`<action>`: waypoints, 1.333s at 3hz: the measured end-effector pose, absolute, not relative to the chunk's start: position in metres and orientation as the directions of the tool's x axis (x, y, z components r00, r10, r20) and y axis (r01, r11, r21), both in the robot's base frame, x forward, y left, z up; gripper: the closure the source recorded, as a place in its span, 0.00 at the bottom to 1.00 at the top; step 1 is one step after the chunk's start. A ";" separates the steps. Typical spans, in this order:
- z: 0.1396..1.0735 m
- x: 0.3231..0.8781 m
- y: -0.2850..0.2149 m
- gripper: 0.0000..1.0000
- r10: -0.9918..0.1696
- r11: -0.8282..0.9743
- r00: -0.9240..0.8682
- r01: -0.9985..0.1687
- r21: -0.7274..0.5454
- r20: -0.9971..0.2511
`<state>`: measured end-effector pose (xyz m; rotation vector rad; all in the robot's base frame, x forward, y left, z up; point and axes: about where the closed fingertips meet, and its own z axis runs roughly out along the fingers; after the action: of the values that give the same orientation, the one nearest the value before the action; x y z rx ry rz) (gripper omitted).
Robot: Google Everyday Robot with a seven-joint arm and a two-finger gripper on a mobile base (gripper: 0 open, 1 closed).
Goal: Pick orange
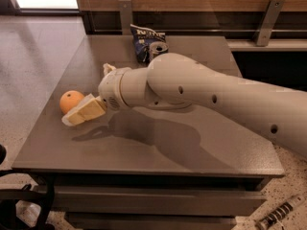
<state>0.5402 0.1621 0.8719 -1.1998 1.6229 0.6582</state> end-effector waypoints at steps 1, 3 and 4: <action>0.853 0.548 0.185 0.00 -0.365 0.366 -0.057 -0.927 -0.087 -0.929; 0.818 0.545 0.207 0.18 -0.326 0.365 -0.092 -0.930 -0.036 -0.941; 0.818 0.544 0.209 0.41 -0.325 0.362 -0.090 -0.931 -0.036 -0.941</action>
Offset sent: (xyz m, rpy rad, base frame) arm 0.0059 0.0539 -0.0639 0.0966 0.0898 0.0136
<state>0.5441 0.2093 0.8182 -1.1448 1.6285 0.7629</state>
